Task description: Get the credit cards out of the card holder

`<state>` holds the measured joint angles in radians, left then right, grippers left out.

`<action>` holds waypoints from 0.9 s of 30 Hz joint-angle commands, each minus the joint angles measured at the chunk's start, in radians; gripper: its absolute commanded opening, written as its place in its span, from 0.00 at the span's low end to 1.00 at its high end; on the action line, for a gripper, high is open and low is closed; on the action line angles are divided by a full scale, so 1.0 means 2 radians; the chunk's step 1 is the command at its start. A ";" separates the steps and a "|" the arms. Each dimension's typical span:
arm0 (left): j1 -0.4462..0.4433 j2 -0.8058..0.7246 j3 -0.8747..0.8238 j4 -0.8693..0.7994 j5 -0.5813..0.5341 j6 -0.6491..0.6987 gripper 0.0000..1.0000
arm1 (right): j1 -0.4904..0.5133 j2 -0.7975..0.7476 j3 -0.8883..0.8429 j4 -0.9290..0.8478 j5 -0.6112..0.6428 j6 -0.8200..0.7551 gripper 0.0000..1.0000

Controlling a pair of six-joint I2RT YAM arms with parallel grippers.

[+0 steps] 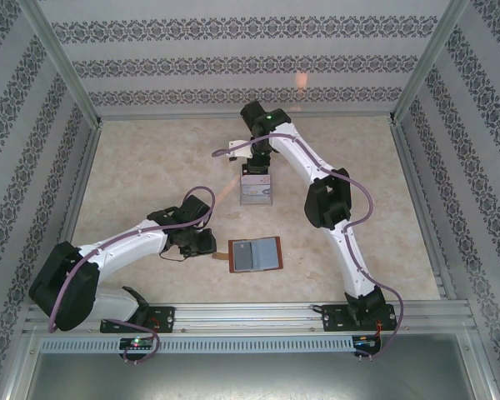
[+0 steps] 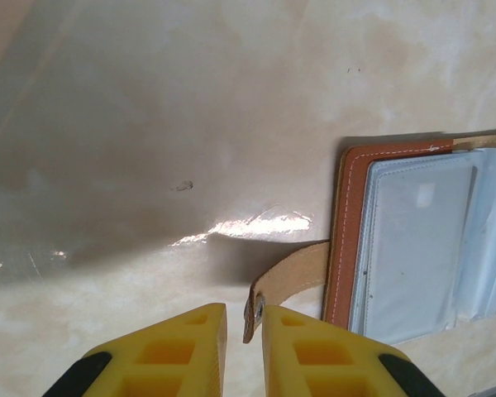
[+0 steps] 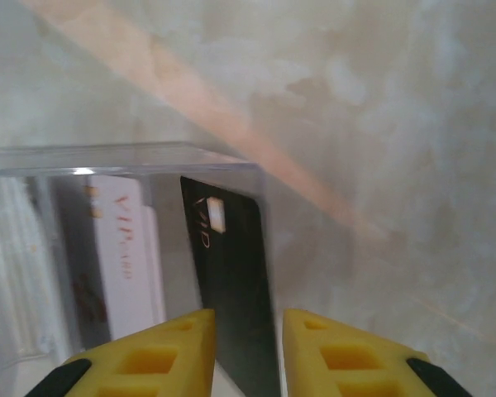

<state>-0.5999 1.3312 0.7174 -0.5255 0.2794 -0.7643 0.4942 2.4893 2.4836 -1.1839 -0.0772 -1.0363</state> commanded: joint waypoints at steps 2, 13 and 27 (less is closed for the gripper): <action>0.006 0.005 0.009 -0.014 0.000 0.005 0.19 | -0.013 -0.020 0.008 0.035 0.028 0.022 0.29; 0.006 0.014 0.028 -0.004 0.021 0.016 0.19 | -0.015 -0.088 -0.055 0.075 -0.011 0.094 0.30; 0.005 0.049 0.054 0.025 0.073 0.043 0.19 | -0.017 -0.285 -0.352 0.252 -0.059 0.479 0.21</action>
<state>-0.5999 1.4097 0.7910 -0.5049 0.3935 -0.7147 0.4664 2.0106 1.8893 -0.7868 -0.1349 -0.3405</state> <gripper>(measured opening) 0.194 0.239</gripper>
